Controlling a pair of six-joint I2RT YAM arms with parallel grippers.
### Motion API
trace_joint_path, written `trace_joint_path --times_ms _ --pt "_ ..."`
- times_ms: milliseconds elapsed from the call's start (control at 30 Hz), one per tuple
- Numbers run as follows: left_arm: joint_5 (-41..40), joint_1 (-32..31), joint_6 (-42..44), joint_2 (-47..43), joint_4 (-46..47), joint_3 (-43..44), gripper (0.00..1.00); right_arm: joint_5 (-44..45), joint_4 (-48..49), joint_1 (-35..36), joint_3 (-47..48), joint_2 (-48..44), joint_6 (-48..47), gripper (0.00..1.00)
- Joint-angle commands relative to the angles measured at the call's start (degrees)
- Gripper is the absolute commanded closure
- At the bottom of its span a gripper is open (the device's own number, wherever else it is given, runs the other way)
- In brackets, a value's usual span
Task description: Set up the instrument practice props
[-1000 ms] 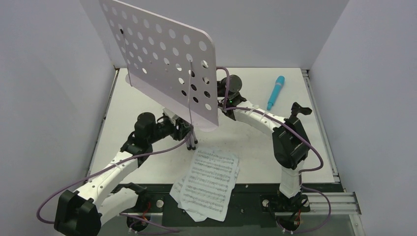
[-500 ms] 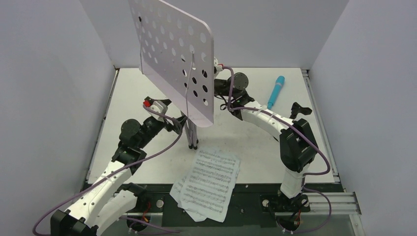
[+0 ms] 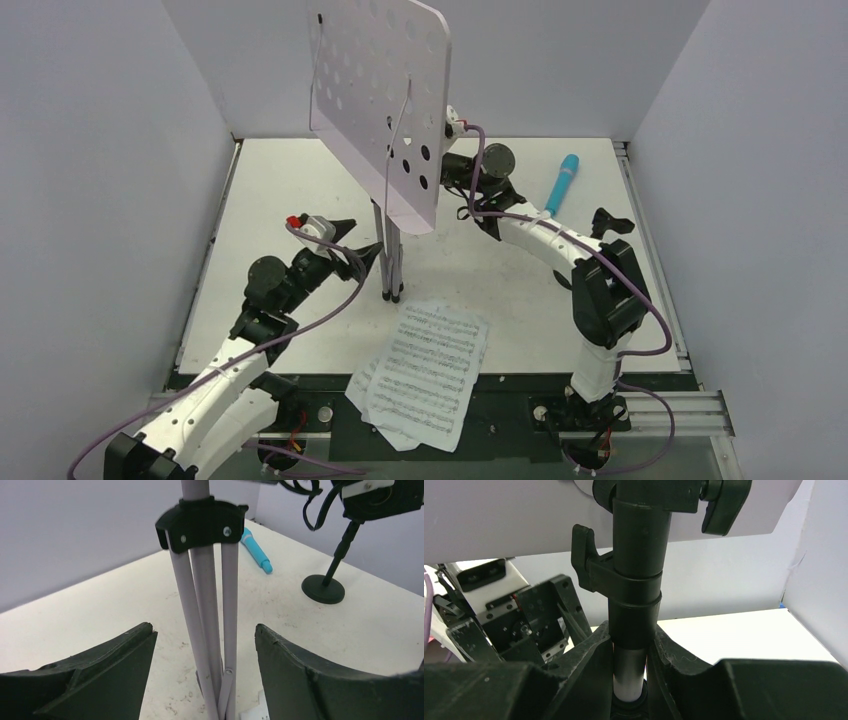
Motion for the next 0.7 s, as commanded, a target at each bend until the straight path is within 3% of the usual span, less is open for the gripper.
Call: trace_joint_path --times_ms 0,467,667 --pt "1.9 -0.3 -2.2 0.9 4.3 -1.2 0.30 0.3 8.0 0.4 1.2 -6.4 -1.3 0.95" --pt "2.2 -0.6 0.9 7.9 8.6 -0.9 0.33 -3.6 8.7 1.2 0.2 -8.6 -0.7 0.95" --pt "4.9 0.4 0.2 10.0 10.6 0.0 0.45 -3.9 8.7 1.4 -0.7 -9.5 -0.4 0.95"
